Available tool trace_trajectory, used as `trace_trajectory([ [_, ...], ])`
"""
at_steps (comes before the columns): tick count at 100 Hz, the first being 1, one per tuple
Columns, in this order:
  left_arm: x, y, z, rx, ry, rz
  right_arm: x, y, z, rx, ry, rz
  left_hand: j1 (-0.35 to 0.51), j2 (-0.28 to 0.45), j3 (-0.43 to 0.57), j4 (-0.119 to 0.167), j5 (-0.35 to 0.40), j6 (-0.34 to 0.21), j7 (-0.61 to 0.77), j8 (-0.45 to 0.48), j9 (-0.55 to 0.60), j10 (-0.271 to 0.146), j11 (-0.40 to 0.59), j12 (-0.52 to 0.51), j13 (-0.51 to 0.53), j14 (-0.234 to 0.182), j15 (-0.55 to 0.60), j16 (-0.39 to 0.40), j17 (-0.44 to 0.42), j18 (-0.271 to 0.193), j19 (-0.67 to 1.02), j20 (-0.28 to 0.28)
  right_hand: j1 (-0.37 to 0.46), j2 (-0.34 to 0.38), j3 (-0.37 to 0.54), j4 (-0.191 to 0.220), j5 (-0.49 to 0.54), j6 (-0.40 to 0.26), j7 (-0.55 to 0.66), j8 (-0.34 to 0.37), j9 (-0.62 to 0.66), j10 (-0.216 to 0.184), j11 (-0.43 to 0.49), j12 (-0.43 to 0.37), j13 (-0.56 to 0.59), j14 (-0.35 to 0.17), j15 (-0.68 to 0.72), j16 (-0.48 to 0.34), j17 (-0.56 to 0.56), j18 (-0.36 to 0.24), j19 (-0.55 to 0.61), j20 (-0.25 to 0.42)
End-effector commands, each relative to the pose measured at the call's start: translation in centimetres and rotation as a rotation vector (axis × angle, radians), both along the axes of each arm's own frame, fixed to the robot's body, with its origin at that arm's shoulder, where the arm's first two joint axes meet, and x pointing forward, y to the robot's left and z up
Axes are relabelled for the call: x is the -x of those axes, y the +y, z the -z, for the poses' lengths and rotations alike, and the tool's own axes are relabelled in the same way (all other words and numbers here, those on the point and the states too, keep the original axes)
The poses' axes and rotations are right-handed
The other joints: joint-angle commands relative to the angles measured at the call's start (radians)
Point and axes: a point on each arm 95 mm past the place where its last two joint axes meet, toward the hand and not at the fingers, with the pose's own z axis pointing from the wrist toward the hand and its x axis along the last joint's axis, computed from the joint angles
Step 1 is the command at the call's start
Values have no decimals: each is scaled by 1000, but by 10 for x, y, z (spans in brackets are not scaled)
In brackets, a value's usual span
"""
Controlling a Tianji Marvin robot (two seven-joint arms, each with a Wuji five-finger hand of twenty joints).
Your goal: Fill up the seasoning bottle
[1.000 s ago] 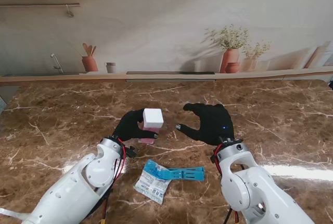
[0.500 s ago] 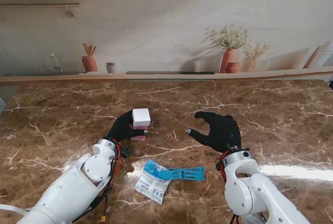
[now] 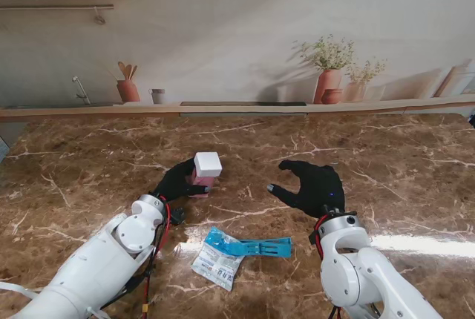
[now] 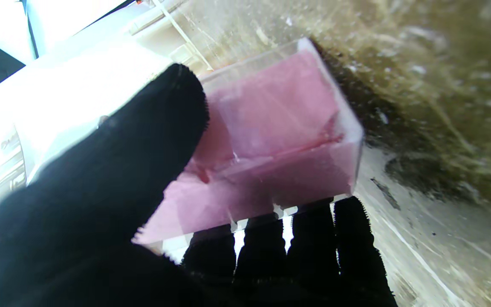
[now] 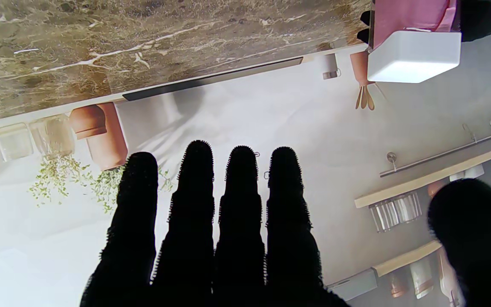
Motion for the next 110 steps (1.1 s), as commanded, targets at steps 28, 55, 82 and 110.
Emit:
trace_trajectory([
  [28,6,17,3,-64,18,26,5,-1,6,1,22,5,-131,-37,-24,37,-16,-11,-136,-88,-179,-46,-52,-35,-199,-72,-82,-26,-22,-71,-346,-25,17,5,-8,52,-35,15,-18,12,-34,10,-3,-17,-47,3,-5,-35,-21,4,1,0],
  [55,9,28,-4,-93,6,8,7,-1,8,-11,19,5,-173,-37,-68,31,-57,21,-224,-136,-236,-51,-66,-45,-252,-73,-106,-28,-40,-67,-453,48,19,4,-8,52,-39,18,-20,13,-42,11,-4,-17,-53,3,-8,-37,-24,6,-5,-1],
  [82,18,47,-25,-89,-54,-51,9,-10,7,-17,1,4,-195,20,-163,44,-48,42,-254,-155,-241,-47,-78,-54,-240,-41,-110,-14,-28,-34,-455,136,14,1,-5,51,-43,38,-34,7,-47,0,-44,-66,-65,-18,-76,-118,-8,-62,-107,-101],
  [110,46,45,-67,-89,-212,-12,5,-21,11,-39,13,-37,-211,123,-330,71,-6,89,-248,-152,-216,-24,-90,-60,-233,-44,-130,-10,-14,2,-335,55,-49,1,21,63,-63,64,-88,-59,-97,10,-119,-216,-116,-59,-141,-256,2,-166,-194,-320],
])
